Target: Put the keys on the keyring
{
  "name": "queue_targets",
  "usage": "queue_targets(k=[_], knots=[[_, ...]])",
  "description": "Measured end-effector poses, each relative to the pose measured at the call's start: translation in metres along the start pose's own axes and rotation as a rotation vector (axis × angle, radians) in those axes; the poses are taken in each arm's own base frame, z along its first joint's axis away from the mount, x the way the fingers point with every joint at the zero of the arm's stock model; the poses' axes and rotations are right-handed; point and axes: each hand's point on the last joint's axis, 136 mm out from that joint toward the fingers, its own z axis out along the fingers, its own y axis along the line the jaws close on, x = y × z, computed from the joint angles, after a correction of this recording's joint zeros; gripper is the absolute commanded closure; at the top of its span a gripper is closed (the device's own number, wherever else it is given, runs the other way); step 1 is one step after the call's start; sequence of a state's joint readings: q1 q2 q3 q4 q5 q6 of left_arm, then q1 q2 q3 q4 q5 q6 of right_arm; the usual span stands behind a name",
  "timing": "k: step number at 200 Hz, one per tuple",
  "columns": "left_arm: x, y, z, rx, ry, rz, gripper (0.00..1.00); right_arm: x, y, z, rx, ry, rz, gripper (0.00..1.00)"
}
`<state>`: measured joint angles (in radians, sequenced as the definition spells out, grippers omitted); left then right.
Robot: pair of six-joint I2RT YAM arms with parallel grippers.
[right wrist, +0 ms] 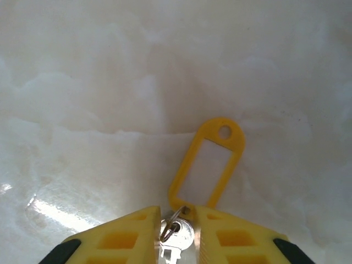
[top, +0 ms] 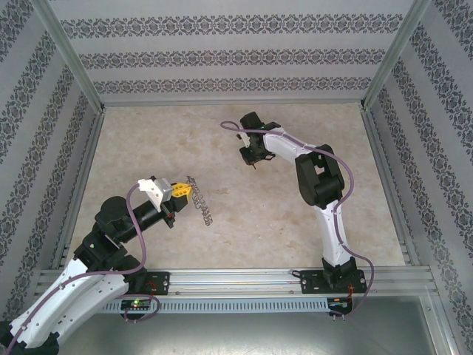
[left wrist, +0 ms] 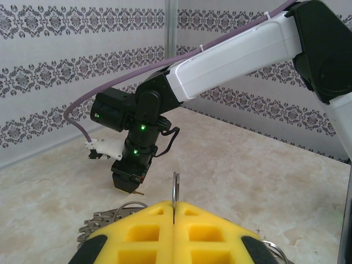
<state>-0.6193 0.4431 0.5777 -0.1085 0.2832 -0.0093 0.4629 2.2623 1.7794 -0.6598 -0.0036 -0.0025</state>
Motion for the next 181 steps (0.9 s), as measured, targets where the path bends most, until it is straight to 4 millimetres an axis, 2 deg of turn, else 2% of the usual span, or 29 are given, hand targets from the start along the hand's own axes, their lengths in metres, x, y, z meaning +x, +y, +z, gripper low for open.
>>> queue_targets(k=[71, 101, 139, 159, 181], knots=[[-0.001, 0.0, 0.0, 0.0, -0.002, 0.0, 1.0, 0.0, -0.002, 0.0, 0.008, 0.001, 0.001, 0.9], [-0.002, 0.0, -0.002, 0.0, -0.007, 0.002, 1.0, -0.001, -0.002, 0.0, 0.006, -0.004, -0.001, 1.0], [-0.002, 0.0, -0.002, 0.0, -0.008, 0.002, 1.0, 0.007, 0.003, -0.004, -0.022, -0.015, -0.018, 1.0], [-0.002, 0.0, -0.002, 0.0, -0.008, 0.002, 1.0, 0.018, 0.008, -0.015, -0.053, -0.034, -0.048, 1.0], [-0.001, 0.0, -0.001, 0.0, -0.004, 0.001, 1.0, 0.031, 0.018, -0.047, -0.103, -0.098, -0.113, 1.0]])
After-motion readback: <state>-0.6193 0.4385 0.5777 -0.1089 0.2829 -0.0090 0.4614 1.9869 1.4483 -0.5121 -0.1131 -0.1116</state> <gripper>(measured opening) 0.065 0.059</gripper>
